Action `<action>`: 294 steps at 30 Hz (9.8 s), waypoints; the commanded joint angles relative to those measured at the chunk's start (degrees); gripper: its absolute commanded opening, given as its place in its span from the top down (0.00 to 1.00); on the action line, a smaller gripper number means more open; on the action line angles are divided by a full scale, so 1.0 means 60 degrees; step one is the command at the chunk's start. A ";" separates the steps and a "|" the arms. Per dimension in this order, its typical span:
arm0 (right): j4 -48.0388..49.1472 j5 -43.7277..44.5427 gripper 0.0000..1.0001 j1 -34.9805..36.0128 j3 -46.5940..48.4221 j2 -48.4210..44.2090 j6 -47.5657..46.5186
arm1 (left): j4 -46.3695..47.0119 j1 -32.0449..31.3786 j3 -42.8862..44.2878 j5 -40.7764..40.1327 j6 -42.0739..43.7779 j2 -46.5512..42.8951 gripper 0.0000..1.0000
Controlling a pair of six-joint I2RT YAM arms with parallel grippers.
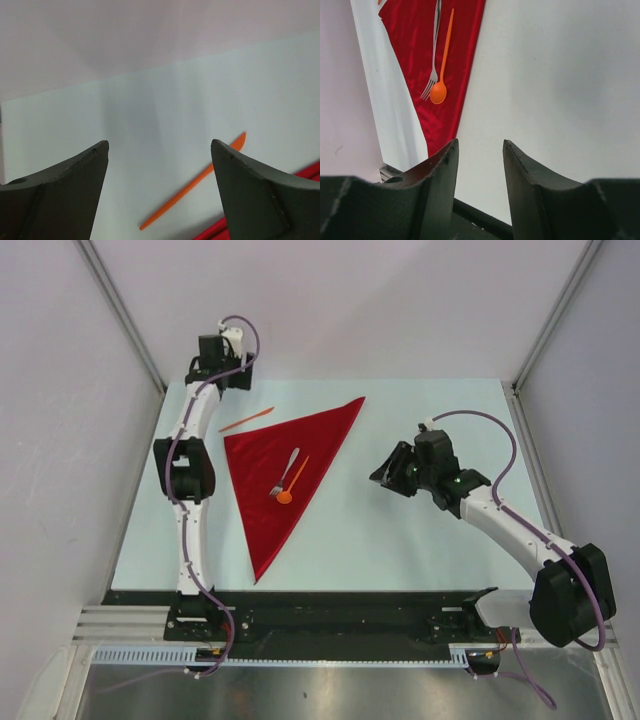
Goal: Fold the napkin, place the utensils inside, and roll it up
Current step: Grab a utensil with the left arm, then place the utensil onto the napkin, then fold the napkin
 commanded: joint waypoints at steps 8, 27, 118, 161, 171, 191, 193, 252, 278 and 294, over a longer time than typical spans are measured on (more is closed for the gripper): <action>0.0108 -0.0002 0.54 0.0080 0.0158 -0.0054 0.0234 | -0.2728 -0.0065 -0.0613 0.0764 0.3181 0.0442 0.15; -0.0214 0.0452 0.54 0.0314 0.0378 0.0004 0.0336 | -0.3665 -0.0065 -0.0306 0.1041 0.4792 0.1437 0.28; 0.0549 0.0393 0.54 0.0344 0.0379 0.0210 -0.1128 | 0.4420 -0.4254 -1.3139 0.0896 -0.6400 -0.9139 1.00; -0.0449 0.0775 0.53 0.0271 -0.1395 -0.1255 -0.0733 | 0.2207 -0.4488 -1.0749 0.0030 -0.3571 -0.4919 0.59; -0.0126 0.0614 0.52 -0.0051 0.0580 0.0704 -0.1961 | 0.1273 -0.4840 -1.0034 0.0544 -0.3192 -0.7478 0.29; 0.3004 -0.3927 0.53 -0.2629 0.9544 1.0796 -0.1512 | -0.0926 -0.2482 -1.0487 0.2580 -0.2867 -0.9959 0.07; 0.3330 -0.4001 0.53 -0.2703 0.9897 1.1237 -0.1218 | -0.0781 -0.2350 -1.0632 0.2899 -0.3028 -1.0002 0.07; 0.7076 -0.3794 1.00 -0.2469 1.2729 1.4566 0.1581 | -0.0078 -0.1456 -1.1087 0.5465 -0.3147 -1.0295 0.06; 1.0360 -0.5437 1.00 0.0386 0.5668 0.9762 0.1405 | 0.0318 -0.1456 -1.1380 0.5114 -0.3454 -1.1555 0.05; 1.0890 -0.4983 1.00 0.1354 0.3162 0.8677 0.1259 | 0.0362 -0.1412 -1.1409 0.5069 -0.3425 -1.1906 0.05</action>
